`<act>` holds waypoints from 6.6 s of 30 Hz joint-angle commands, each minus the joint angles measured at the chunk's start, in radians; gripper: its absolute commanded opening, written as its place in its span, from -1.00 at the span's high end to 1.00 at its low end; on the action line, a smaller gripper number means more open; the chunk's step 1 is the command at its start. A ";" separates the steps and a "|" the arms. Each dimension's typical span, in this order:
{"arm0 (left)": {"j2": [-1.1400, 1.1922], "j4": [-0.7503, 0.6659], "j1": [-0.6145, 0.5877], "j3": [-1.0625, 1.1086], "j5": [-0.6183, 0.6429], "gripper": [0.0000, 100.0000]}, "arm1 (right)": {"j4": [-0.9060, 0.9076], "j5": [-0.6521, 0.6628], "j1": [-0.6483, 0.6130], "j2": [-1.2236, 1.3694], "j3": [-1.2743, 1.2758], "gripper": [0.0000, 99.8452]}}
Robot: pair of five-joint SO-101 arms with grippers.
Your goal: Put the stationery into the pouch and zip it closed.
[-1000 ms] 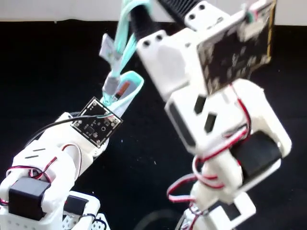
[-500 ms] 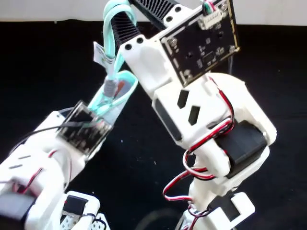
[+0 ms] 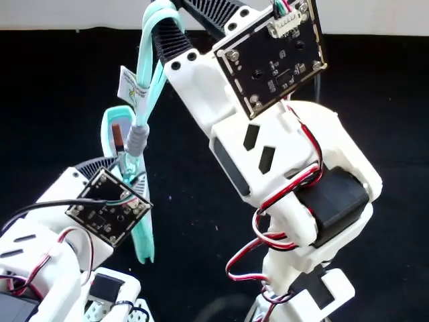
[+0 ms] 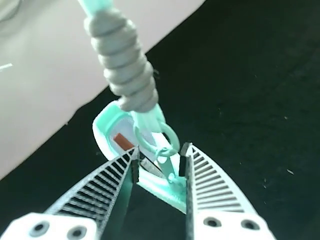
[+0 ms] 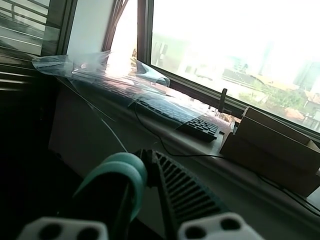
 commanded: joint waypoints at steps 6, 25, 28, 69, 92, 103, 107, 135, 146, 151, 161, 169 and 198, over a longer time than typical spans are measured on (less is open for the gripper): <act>0.002 0.040 -0.008 0.051 0.008 0.66 | -0.027 0.003 -0.007 -0.005 -0.007 0.99; -0.128 0.044 -0.166 0.125 0.003 0.66 | -0.073 0.003 -0.007 -0.004 -0.007 0.99; -0.193 0.040 -0.219 0.120 0.002 0.66 | -0.070 0.003 -0.004 -0.002 -0.028 0.99; -0.243 -0.117 -0.463 0.054 -0.253 0.49 | 0.022 -0.041 -0.007 0.002 -0.145 0.99; -0.249 -0.038 -0.891 0.268 0.132 0.49 | 0.018 -0.046 -0.007 0.002 -0.145 0.99; -0.249 -0.043 -0.748 0.265 0.129 0.49 | 0.018 -0.046 -0.007 0.002 -0.145 0.99; -0.249 -0.044 -0.746 0.265 0.129 0.49 | 0.018 -0.046 -0.007 0.002 -0.145 0.99; -0.249 -0.097 -0.745 0.259 0.127 0.49 | -0.147 -0.046 -0.122 0.122 -0.130 0.99; -0.248 -0.120 -0.700 0.268 0.129 0.49 | -0.148 -0.041 -0.266 0.131 -0.130 0.99; -0.248 0.012 -0.559 0.268 0.129 0.49 | -0.148 -0.041 -0.271 0.131 -0.130 0.99; -0.248 0.046 -0.367 0.406 0.133 0.49 | -0.145 -0.041 -0.271 0.131 -0.130 0.99; -0.239 -0.069 -0.232 0.441 0.135 0.49 | -0.139 -0.044 -0.303 0.131 -0.128 0.99; -0.249 0.021 -0.065 0.363 0.127 0.49 | -0.162 -0.040 -0.331 0.206 -0.137 0.99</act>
